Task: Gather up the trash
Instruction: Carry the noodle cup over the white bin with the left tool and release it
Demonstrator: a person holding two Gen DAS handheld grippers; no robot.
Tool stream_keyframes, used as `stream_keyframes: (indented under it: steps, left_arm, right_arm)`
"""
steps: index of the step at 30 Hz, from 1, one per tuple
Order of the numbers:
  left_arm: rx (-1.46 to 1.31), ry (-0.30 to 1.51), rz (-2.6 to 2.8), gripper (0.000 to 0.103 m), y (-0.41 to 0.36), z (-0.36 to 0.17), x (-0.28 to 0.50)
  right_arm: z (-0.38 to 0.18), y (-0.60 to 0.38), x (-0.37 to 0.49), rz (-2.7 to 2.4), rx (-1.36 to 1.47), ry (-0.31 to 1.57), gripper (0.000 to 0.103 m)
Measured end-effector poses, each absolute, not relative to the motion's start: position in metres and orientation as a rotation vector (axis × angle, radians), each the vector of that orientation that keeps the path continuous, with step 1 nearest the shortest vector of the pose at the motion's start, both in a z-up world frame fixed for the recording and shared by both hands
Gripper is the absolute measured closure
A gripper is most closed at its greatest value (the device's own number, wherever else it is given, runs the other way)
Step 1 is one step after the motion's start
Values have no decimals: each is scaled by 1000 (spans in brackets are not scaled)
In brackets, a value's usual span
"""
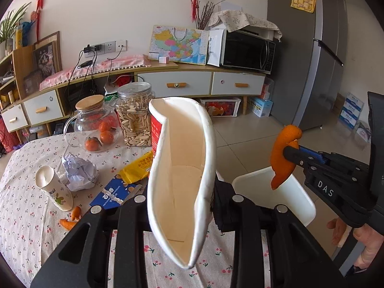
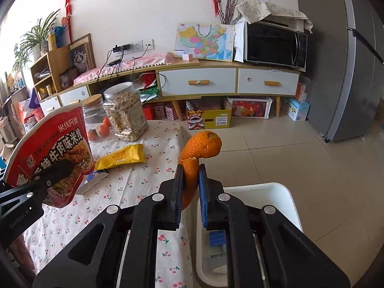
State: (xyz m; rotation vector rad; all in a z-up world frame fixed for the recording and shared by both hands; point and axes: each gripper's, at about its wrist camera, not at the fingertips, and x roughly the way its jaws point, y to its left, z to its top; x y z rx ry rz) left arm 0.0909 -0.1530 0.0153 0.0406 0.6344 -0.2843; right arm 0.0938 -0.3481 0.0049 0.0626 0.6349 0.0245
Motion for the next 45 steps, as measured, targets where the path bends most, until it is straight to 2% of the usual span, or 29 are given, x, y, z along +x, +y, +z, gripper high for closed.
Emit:
stream_keyframes:
  steps: [12, 15, 16, 18, 20, 26, 30, 32, 40, 45]
  left_arm:
    - [92, 664, -372, 72, -227, 6, 91]
    - [104, 668, -395, 72, -244, 6, 92]
    - [109, 668, -403, 72, -250, 6, 91]
    - [118, 666, -418, 72, -261, 6, 92]
    - [125, 665, -432, 72, -272, 7, 93]
    - [133, 674, -469, 72, -303, 6, 98]
    - [149, 679, -493, 72, -324, 4, 99]
    - [156, 681, -504, 71, -334, 3, 99]
    - [135, 711, -520, 70, -365, -7, 109]
    - [87, 768, -526, 53, -371, -13, 122]
  right_arm:
    - [-20, -432, 93, -131, 149, 738, 91]
    - [-26, -445, 93, -177, 158, 783, 75]
    - [-26, -451, 91, -189, 171, 785, 66]
    - [-24, -462, 88, -222, 190, 783, 61]
    - [-20, -473, 84, -268, 195, 766, 52]
    - [-13, -501, 73, -378, 179, 734, 37]
    - [-8, -515, 69, -417, 175, 724, 32]
    - [-6, -520, 68, -443, 156, 720, 25]
    - [-4, -541, 63, -528, 122, 724, 24]
    - [-4, -546, 63, -534, 141, 723, 24]
